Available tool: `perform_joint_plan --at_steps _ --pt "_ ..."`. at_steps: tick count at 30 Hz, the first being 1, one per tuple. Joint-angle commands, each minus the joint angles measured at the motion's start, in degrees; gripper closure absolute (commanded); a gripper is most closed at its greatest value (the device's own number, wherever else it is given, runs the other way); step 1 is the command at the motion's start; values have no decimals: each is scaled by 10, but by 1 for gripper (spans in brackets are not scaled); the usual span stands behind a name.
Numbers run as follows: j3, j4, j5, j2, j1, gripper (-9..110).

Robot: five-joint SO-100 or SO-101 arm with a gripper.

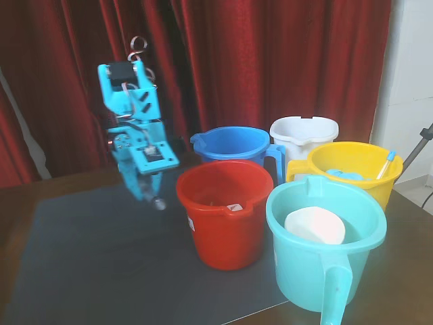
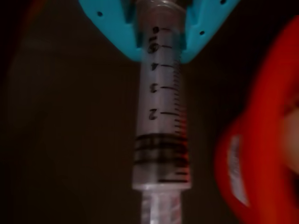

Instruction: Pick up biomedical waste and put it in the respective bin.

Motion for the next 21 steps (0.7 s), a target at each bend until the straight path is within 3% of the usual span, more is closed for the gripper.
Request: perform_joint_plan --at_steps 1,14,21 --pt "-9 197 12 73 -20 102" --pt "-25 193 187 101 -168 102" --pt "-112 188 214 83 -213 102"
